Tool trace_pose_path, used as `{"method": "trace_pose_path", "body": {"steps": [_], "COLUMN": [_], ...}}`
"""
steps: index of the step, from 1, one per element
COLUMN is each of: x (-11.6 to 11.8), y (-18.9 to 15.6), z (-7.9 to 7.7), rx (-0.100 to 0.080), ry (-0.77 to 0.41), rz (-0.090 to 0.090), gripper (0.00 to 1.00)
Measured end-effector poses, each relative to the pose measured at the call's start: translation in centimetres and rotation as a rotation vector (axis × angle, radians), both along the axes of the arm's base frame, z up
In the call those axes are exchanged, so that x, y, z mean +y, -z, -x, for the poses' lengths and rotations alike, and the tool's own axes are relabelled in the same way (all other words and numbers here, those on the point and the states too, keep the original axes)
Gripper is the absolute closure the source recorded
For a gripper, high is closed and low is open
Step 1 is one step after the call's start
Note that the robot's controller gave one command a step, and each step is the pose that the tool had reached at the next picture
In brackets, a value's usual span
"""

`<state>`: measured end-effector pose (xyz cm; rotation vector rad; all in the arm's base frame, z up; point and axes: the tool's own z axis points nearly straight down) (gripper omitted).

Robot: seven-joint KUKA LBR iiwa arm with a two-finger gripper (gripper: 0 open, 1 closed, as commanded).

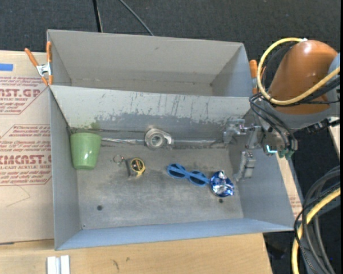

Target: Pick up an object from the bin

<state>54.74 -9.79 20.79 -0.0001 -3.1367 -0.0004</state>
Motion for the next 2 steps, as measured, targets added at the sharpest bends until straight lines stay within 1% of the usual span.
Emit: {"method": "trace_pose_path", "body": {"steps": [1,2], "x": [1.41,1.37], "y": [14.23,13.83], "z": [4.19,3.9], "rx": [0.002,-0.006], "ry": [-0.074,-0.075], "rz": [-0.002,0.0], "gripper": [0.0,1.0]}}
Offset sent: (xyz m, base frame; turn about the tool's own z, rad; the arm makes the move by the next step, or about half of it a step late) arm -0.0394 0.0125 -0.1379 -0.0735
